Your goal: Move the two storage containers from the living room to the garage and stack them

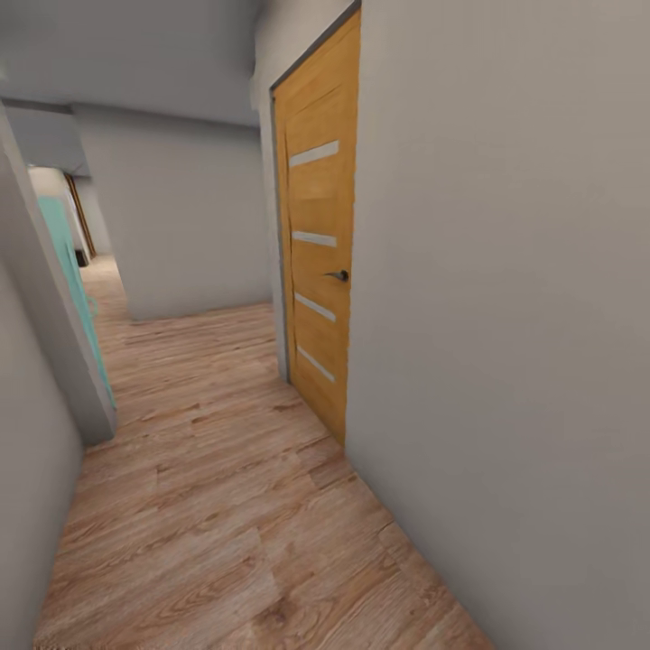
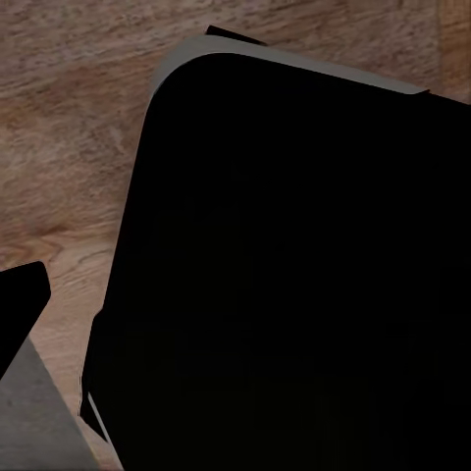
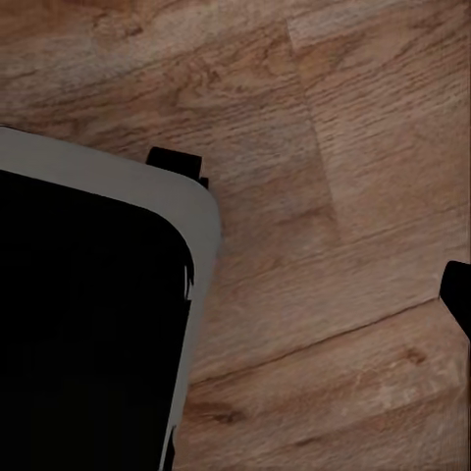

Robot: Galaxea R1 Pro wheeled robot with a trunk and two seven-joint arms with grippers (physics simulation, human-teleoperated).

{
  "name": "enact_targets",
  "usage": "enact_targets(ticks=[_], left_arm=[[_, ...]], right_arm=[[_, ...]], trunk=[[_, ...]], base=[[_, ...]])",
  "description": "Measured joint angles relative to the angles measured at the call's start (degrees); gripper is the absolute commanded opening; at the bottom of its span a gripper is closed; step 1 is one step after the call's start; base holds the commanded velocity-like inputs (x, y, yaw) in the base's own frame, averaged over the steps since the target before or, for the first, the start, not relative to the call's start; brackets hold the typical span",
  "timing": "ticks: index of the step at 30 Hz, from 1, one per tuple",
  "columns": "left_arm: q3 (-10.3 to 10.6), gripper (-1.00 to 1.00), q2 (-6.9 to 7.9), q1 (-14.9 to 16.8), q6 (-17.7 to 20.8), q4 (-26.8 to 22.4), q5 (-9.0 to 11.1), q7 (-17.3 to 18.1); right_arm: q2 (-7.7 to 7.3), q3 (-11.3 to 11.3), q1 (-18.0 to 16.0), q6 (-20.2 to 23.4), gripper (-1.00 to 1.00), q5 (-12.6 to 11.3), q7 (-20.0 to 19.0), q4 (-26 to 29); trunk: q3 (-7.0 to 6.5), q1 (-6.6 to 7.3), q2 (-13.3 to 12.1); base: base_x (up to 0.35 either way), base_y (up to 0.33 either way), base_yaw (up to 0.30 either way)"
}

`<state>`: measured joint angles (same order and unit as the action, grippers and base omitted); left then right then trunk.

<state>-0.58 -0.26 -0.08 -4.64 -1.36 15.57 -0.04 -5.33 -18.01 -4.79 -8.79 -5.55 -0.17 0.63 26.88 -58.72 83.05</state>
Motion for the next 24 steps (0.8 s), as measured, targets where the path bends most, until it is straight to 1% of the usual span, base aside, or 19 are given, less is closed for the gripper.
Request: enact_targets(ticks=[6,10,24], left_arm=[[0.0,1.0,-0.01,0.0,0.0,0.0,0.0,0.0],[0.0,1.0,0.0,0.0,0.1,0.0,0.0,0.0],[0.0,1.0,0.01,0.0,0.1,0.0,0.1,0.0]], right_arm=[[0.12,-0.1,0.0,0.0,1.0,0.1,0.0,-0.1],[0.09,-0.1,0.0,0.0,1.0,0.0,0.0,-0.1],[0.32,0.0,0.0,0.1,1.0,-0.2,-0.1,-0.3]], trunk=[[0.0,0.0,0.0],[0.0,0.01,0.0],[0.0,0.02,0.0]], base=[[0.096,0.0,0.271],[0.19,0.0,0.271],[0.301,0.0,0.271]])
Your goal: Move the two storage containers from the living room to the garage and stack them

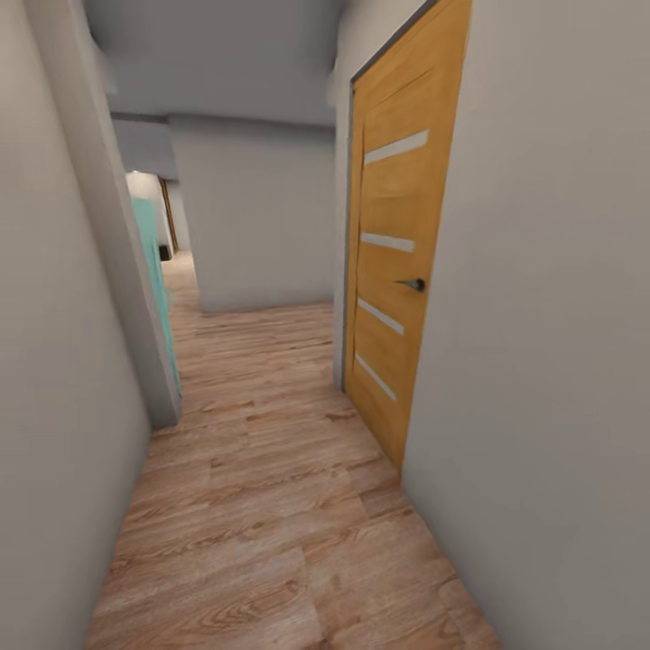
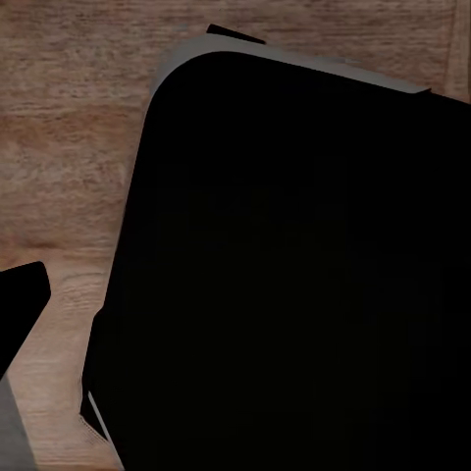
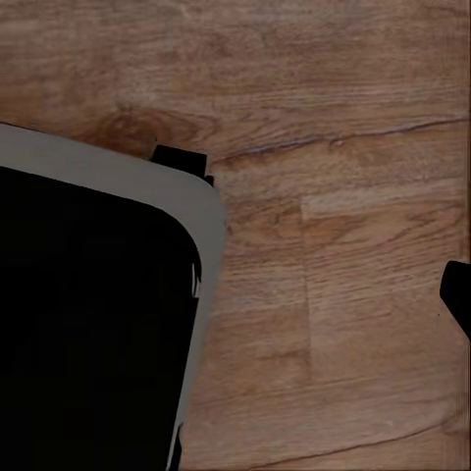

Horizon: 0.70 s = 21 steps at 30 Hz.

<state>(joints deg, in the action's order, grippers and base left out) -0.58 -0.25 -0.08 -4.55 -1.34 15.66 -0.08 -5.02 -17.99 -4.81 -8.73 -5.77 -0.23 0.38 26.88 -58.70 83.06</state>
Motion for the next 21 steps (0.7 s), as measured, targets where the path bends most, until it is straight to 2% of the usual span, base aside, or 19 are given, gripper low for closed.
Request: enact_targets(ticks=[4,21], left_arm=[[0.0,1.0,0.0,0.0,0.0,0.0,0.0,-0.1],[0.0,1.0,-0.02,0.0,0.1,0.1,0.1,-0.2]], right_arm=[[-0.03,0.1,0.0,0.0,1.0,-0.1,0.0,0.0],[-0.23,0.1,0.0,0.0,1.0,0.0,0.0,0.0]], trunk=[[0.0,0.0,0.0],[0.0,0.0,0.0]], base=[[0.321,0.0,0.137],[0.321,0.0,0.005]])
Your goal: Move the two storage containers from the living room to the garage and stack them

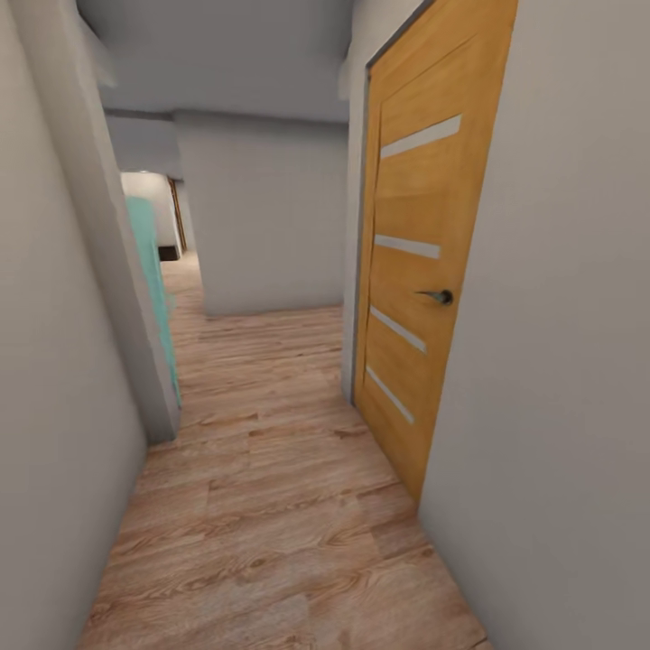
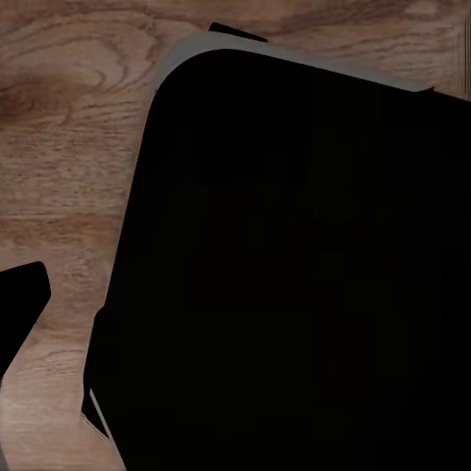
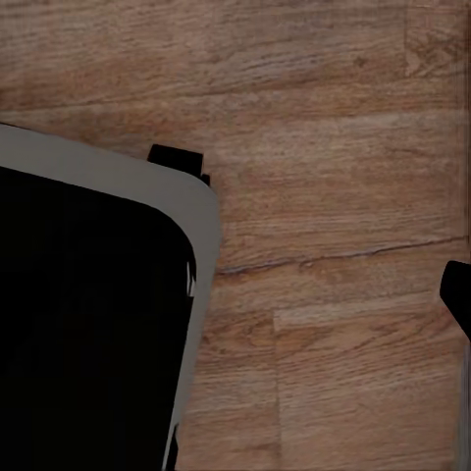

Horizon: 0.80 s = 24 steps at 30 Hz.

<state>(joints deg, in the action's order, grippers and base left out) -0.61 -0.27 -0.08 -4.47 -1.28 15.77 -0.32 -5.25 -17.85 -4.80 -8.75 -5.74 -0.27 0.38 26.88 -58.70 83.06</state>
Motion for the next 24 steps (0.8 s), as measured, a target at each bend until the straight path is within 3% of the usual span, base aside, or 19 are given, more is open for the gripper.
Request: enact_targets(ticks=[24], left_arm=[[0.0,1.0,0.02,0.0,0.0,0.0,0.2,0.0]], right_arm=[[-0.09,-0.8,0.0,0.4,1.0,0.6,-0.1,0.0]], trunk=[[0.0,0.0,0.0]], base=[[0.321,0.0,0.0]])
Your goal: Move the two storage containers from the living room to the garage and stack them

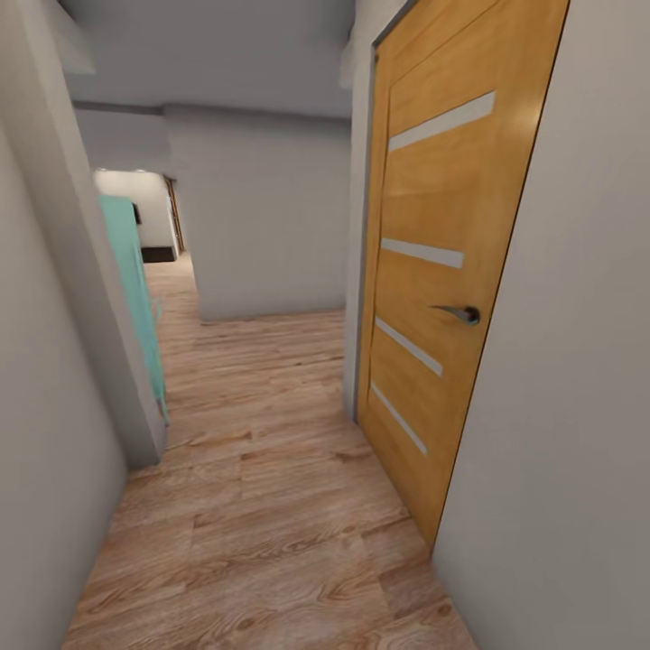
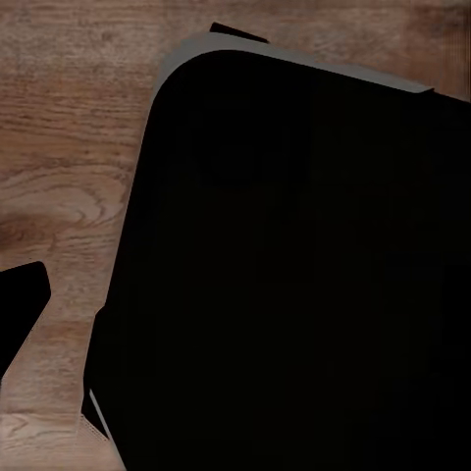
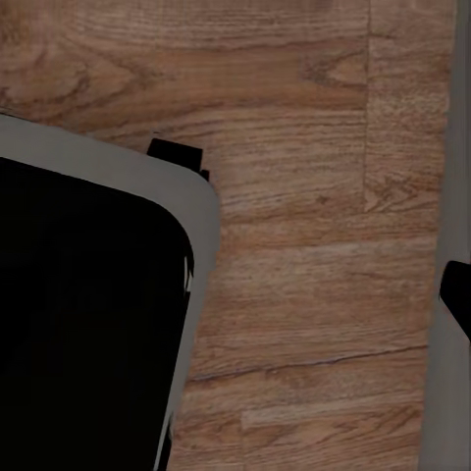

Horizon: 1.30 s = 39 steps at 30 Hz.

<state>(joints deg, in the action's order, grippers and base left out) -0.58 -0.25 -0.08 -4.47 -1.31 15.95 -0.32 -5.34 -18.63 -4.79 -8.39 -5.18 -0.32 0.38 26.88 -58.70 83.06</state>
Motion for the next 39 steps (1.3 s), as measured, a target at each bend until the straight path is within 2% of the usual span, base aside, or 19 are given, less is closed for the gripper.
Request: enact_targets(ticks=[6,29,39], left_arm=[[0.0,1.0,0.0,0.0,-0.1,0.0,0.0,0.0],[0.0,1.0,0.0,0.0,-0.1,0.0,0.0,0.0],[0.0,1.0,-0.08,0.0,0.0,0.0,0.0,0.0]], right_arm=[[-0.16,-0.1,0.0,-0.1,1.0,0.1,0.0,0.0],[-0.19,-0.1,0.0,-0.2,1.0,0.1,0.1,0.0],[-0.19,0.0,0.0,-0.3,1.0,-0.1,0.1,0.0]], trunk=[[0.0,0.0,0.0],[0.0,0.0,0.0],[0.0,0.0,0.0]], base=[[0.321,0.0,0.145],[0.321,0.0,0.266],[0.321,0.0,0.047]])
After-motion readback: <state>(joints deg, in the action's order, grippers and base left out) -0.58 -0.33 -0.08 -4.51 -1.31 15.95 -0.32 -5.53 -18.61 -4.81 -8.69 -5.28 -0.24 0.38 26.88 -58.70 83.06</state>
